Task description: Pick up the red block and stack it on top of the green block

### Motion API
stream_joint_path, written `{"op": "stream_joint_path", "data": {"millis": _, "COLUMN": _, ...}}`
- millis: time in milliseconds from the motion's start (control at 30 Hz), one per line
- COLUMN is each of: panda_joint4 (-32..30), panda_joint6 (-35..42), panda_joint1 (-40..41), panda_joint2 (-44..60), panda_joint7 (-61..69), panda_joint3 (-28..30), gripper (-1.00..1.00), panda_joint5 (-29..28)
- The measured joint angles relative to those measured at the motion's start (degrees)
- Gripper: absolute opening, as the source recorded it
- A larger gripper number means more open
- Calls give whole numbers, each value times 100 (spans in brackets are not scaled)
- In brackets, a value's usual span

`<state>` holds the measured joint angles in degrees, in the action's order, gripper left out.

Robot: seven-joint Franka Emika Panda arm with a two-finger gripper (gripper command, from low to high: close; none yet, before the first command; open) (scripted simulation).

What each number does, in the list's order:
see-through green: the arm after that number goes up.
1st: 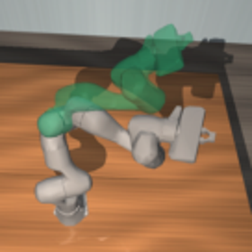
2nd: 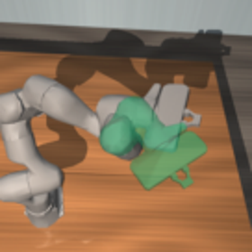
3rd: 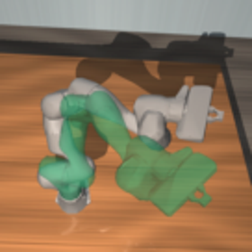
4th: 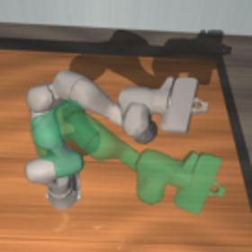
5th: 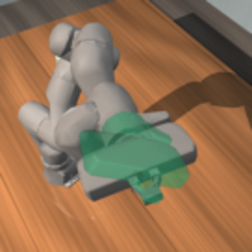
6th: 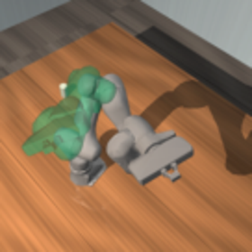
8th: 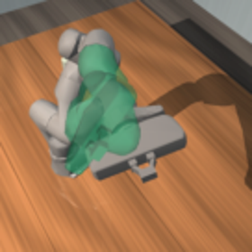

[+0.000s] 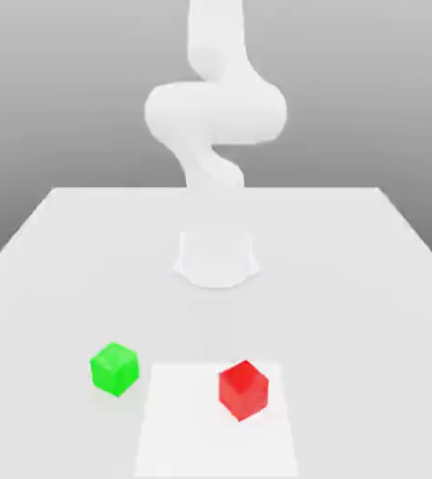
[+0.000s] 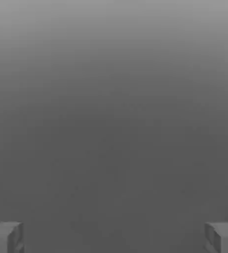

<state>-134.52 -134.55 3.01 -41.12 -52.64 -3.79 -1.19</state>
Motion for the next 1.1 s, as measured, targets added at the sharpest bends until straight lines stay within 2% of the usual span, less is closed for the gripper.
{"op": "stream_joint_path", "data": {"millis": 333, "panda_joint4": -1131, "panda_joint6": -1145, "panda_joint1": 1038, "panda_joint2": 2062, "panda_joint7": -2868, "panda_joint3": -1227, "gripper": 0, "panda_joint5": -514}}
{"op": "stream_joint_path", "data": {"millis": 500, "panda_joint4": -1685, "panda_joint6": -1711, "panda_joint1": 1272, "panda_joint2": 3047, "panda_joint7": -4179, "panda_joint3": -1500, "gripper": 0, "panda_joint5": -646}}
{"op": "stream_joint_path", "data": {"millis": 633, "panda_joint4": -2133, "panda_joint6": -2176, "panda_joint1": 1288, "panda_joint2": 3755, "panda_joint7": -4985, "panda_joint3": -1621, "gripper": 0, "panda_joint5": -412}}
{"op": "stream_joint_path", "data": {"millis": 700, "panda_joint4": -2341, "panda_joint6": -2409, "panda_joint1": 1212, "panda_joint2": 4058, "panda_joint7": -5235, "panda_joint3": -1664, "gripper": 0, "panda_joint5": -121}}
{"op": "stream_joint_path", "data": {"millis": 767, "panda_joint4": -2379, "panda_joint6": -2600, "panda_joint1": 1147, "panda_joint2": 4292, "panda_joint7": -5408, "panda_joint3": -1637, "gripper": 0, "panda_joint5": -126}}
{"op": "stream_joint_path", "data": {"millis": 967, "panda_joint4": -2272, "panda_joint6": -3154, "panda_joint1": 1037, "panda_joint2": 4989, "panda_joint7": -5989, "panda_joint3": -1304, "gripper": 0, "panda_joint5": -836}}
{"op": "stream_joint_path", "data": {"millis": 1100, "panda_joint4": -2206, "panda_joint6": -3544, "panda_joint1": 638, "panda_joint2": 5489, "panda_joint7": -6396, "panda_joint3": -772, "gripper": 0, "panda_joint5": -1396}}
